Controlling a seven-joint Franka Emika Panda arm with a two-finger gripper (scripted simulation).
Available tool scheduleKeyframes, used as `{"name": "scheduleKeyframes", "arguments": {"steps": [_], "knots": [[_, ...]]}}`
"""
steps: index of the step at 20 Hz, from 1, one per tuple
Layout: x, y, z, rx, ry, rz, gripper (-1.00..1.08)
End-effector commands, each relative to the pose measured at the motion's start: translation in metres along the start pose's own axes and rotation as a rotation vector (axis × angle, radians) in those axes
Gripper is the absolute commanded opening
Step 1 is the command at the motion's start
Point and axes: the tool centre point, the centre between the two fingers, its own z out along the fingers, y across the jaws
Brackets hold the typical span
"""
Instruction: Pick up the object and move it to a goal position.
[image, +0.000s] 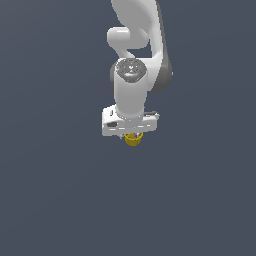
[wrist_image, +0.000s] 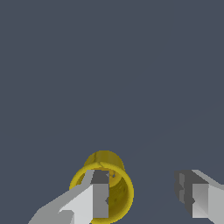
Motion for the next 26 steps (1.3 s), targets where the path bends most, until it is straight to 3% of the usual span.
{"name": "scheduleKeyframes", "arguments": {"steps": [1, 15, 20, 26], "knots": [[-0.003, 0.000, 0.009, -0.001, -0.044, -0.046, 0.28], [-0.036, 0.001, 0.071, 0.045, -0.380, -0.392, 0.28], [-0.044, 0.002, 0.082, 0.067, -0.454, -0.464, 0.28], [-0.049, 0.003, 0.089, 0.082, -0.496, -0.505, 0.28]]}}
